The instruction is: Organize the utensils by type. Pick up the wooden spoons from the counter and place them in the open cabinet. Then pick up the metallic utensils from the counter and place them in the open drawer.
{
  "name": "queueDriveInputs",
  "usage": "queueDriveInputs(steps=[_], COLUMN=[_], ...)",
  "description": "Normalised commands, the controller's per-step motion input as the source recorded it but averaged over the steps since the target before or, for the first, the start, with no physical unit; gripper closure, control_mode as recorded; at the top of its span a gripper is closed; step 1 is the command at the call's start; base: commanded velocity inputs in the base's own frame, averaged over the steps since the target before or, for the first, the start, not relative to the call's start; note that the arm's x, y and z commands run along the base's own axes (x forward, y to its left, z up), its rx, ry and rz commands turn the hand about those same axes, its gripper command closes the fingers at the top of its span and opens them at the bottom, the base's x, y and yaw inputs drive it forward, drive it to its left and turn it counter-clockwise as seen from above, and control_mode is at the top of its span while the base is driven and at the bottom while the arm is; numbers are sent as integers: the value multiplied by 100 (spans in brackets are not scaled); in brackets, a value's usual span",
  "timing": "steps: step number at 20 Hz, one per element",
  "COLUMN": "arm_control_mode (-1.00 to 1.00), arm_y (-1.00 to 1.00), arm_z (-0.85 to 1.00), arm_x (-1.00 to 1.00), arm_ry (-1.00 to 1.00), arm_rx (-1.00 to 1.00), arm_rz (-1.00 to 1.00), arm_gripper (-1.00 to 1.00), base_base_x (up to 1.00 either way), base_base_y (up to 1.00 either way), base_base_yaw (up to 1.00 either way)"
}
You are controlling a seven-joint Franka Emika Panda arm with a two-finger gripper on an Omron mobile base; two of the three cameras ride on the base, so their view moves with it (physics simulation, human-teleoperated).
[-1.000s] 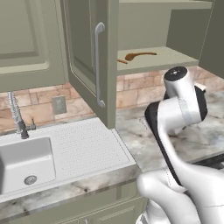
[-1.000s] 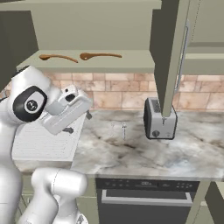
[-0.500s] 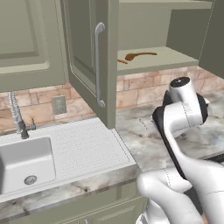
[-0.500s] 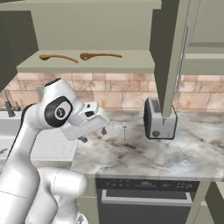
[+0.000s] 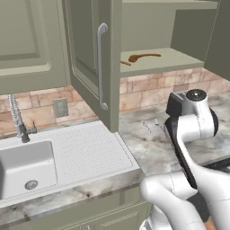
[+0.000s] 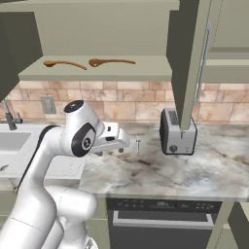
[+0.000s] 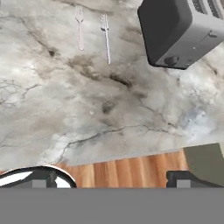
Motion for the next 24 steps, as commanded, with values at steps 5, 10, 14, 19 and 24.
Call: queueDriveInputs(steps=[5, 10, 14, 19, 24], arm_control_mode=[-100, -100, -100, -100, -100], arm_y=[-1, -7, -5, -8, -8], arm_z=[0, 0, -6, -33, -38], arm_x=[48, 49, 48, 17, 15], arm_ry=[0, 14, 17, 1, -10], arm_rx=[9, 9, 5, 4, 4], arm_rz=[0, 0, 0, 7, 7], arm_gripper=[-100, -100, -100, -100, -100], base_base_x=[0, 0, 0, 0, 0], base_base_y=[0, 0, 0, 0, 0], base_base_yaw=[0, 0, 0, 0, 0])
